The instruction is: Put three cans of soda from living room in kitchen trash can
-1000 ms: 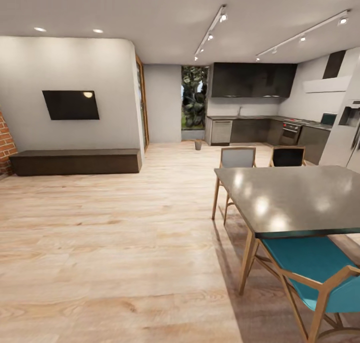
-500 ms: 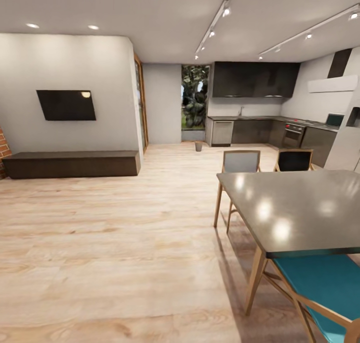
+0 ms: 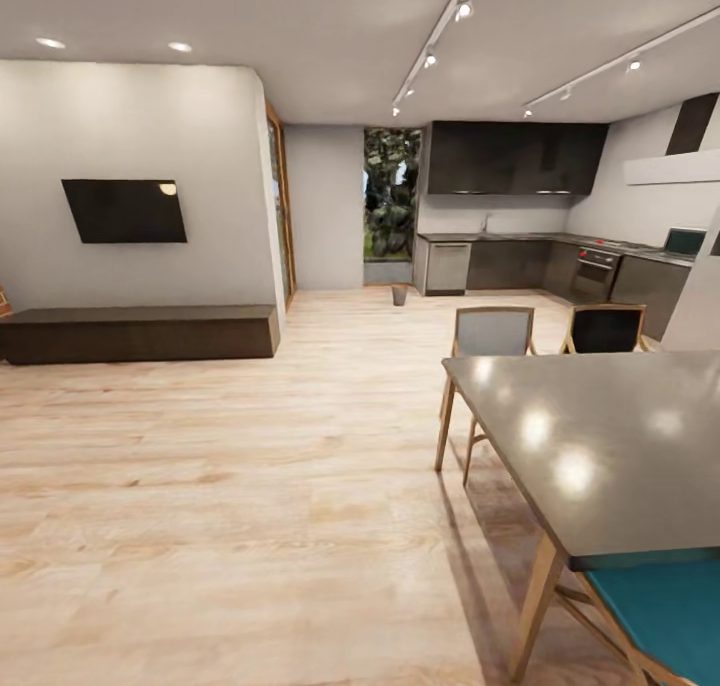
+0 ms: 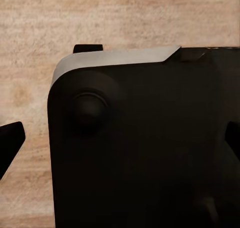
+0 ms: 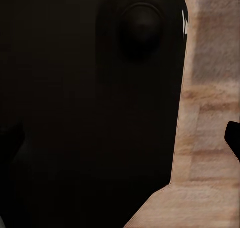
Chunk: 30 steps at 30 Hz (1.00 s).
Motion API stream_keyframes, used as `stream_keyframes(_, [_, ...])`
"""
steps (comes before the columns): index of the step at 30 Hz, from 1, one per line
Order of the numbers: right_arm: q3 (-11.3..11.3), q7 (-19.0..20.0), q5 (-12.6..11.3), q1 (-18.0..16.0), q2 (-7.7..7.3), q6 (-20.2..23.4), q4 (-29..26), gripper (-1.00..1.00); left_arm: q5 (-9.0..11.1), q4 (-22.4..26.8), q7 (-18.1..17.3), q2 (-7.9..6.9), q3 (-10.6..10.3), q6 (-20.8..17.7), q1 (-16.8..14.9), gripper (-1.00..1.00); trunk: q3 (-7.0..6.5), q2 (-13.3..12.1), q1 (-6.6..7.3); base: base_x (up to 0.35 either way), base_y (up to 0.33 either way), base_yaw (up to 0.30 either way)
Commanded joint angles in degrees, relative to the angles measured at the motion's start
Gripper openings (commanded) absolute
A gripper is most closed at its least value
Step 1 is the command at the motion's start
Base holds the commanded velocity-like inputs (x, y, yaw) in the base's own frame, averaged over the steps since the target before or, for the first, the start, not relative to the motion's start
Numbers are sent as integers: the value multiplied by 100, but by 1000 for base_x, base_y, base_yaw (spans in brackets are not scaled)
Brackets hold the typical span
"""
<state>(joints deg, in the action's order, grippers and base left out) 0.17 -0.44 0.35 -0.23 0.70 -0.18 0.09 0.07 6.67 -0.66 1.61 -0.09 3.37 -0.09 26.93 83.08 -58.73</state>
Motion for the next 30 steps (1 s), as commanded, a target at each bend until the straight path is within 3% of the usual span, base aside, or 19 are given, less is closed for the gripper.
stream_keyframes(1, [0, 0, 0, 0, -2, 0, 0, 100, -1, 0, -2, -1, 0, -1, 0, 100, 0, 0, 0, 331, 171, 0])
stream_keyframes(30, [-10, 0, -12, 3, -1, 0, 0, 100, 10, 9, 51, 2, 18, 4, 0, 100, 0, 0, 0, 330, 161, 0])
